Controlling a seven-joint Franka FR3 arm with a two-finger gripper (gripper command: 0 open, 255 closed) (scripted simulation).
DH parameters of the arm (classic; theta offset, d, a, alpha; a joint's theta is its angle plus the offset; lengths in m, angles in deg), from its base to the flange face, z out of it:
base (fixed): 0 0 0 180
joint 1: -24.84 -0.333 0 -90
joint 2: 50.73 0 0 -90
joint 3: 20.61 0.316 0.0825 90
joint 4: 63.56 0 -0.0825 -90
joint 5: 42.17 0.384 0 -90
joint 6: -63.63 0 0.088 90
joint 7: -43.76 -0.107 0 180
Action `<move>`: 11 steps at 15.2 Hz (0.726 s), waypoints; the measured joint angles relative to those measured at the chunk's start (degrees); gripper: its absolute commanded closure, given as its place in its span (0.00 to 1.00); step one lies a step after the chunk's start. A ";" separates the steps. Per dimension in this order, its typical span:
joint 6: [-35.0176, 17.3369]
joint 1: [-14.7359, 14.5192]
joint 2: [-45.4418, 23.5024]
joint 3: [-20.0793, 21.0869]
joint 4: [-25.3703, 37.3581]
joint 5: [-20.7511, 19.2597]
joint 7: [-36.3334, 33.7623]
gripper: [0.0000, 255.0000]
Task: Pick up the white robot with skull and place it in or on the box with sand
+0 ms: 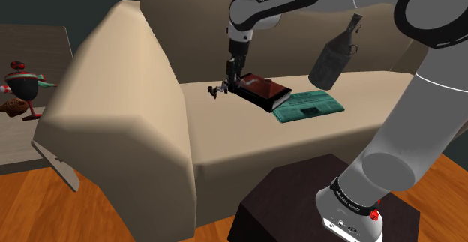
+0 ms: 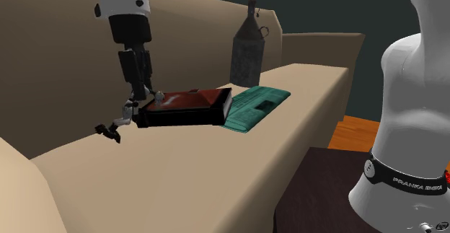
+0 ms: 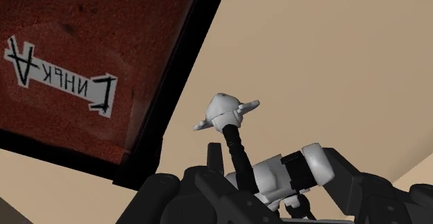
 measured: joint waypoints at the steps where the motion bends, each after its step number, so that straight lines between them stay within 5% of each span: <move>1: 0.66 0.01 0.26 0.00 0.39 0.01 0.00 1.00; 11: 7.87 0.09 2.54 -0.01 5.33 0.11 -0.20 1.00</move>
